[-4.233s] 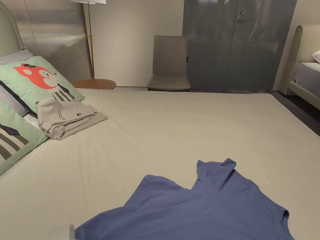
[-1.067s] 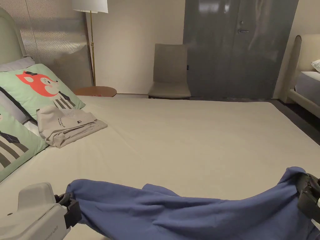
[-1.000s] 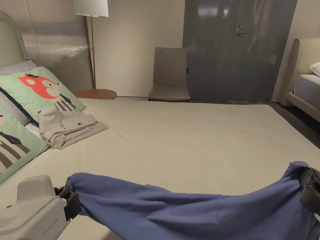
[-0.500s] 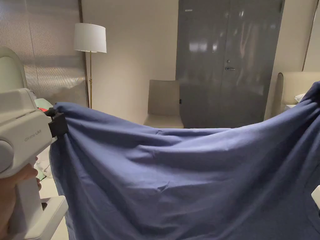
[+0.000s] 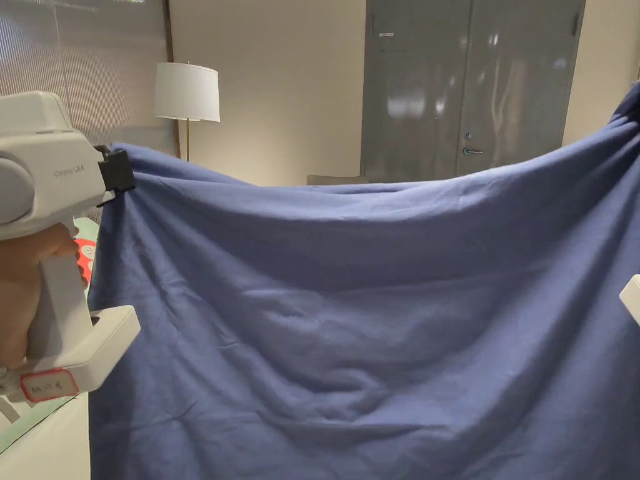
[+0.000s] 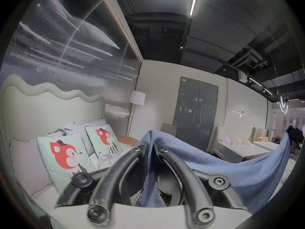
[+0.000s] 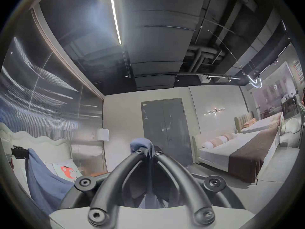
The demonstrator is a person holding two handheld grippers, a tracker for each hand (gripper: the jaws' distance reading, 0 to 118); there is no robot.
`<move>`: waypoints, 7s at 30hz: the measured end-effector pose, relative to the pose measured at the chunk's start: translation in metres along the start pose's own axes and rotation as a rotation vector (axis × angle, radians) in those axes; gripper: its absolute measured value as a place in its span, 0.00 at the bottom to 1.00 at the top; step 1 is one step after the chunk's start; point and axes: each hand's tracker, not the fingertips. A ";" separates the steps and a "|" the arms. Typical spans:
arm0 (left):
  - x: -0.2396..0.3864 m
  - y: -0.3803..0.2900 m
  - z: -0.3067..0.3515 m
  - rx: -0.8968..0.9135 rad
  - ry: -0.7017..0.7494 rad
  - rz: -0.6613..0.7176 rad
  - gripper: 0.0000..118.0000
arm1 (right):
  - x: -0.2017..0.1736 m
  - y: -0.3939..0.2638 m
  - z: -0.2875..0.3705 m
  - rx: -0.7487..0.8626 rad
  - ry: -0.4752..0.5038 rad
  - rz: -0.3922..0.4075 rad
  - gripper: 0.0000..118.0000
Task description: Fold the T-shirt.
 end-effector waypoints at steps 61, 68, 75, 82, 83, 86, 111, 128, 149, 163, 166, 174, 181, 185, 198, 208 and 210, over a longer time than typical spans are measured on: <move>-0.094 -0.333 0.127 -0.715 0.127 -0.091 0.04 | 0.064 -0.275 0.243 -0.895 -0.029 0.115 0.03; -0.120 -0.375 0.167 -0.854 0.138 -0.114 0.04 | 0.079 -0.304 0.287 -1.096 -0.050 0.154 0.03; -0.127 -0.402 0.167 -0.971 0.126 -0.177 0.04 | 0.093 -0.344 0.306 -1.214 -0.085 0.151 0.03; -0.126 -0.393 0.175 -0.926 0.148 -0.194 0.62 | 0.096 -0.341 0.317 -1.158 -0.090 0.112 0.18; -0.126 -0.387 0.178 -0.882 0.151 -0.191 0.83 | 0.095 -0.336 0.317 -1.128 -0.103 0.127 0.49; -0.117 -0.359 0.190 -0.735 0.107 -0.158 0.89 | 0.087 -0.313 0.317 -0.956 -0.112 0.154 0.85; -0.155 -0.380 0.163 -0.810 -0.033 -0.037 0.90 | 0.052 -0.291 0.313 -0.731 -0.125 0.102 0.00; -0.132 -0.392 0.172 -0.873 -0.048 -0.070 0.07 | 0.074 -0.332 0.317 -1.054 -0.115 0.174 0.99; -0.132 -0.348 0.134 -0.775 -0.024 0.017 0.06 | 0.106 -0.307 0.289 -0.849 -0.131 -0.019 0.02; -0.100 -0.376 -0.030 -0.828 0.062 0.000 0.06 | 0.108 -0.380 0.133 -1.011 -0.228 -0.043 0.02; -0.102 -0.395 -0.050 -0.869 0.084 -0.009 0.06 | 0.109 -0.397 0.122 -1.064 -0.244 -0.012 0.02; -0.102 -0.408 -0.054 -0.858 0.152 -0.012 0.35 | 0.112 -0.416 0.116 -1.106 -0.248 0.015 0.14; -0.087 -0.357 -0.003 -0.574 0.129 -0.152 0.86 | 0.099 -0.366 0.135 -0.859 -0.279 0.155 0.86; -0.074 -0.330 0.033 -0.470 0.086 -0.134 0.52 | 0.076 -0.333 0.156 -0.733 -0.218 0.208 0.74; -0.099 -0.352 0.071 -0.667 0.034 -0.082 0.02 | 0.062 -0.323 0.197 -0.738 -0.161 0.157 0.01; -0.129 -0.420 0.046 -0.991 0.096 -0.062 0.89 | 0.070 -0.333 0.210 -0.791 -0.176 0.139 0.01; -0.125 -0.429 0.045 -1.008 0.098 -0.079 0.78 | 0.071 -0.335 0.211 -0.804 -0.178 0.132 0.01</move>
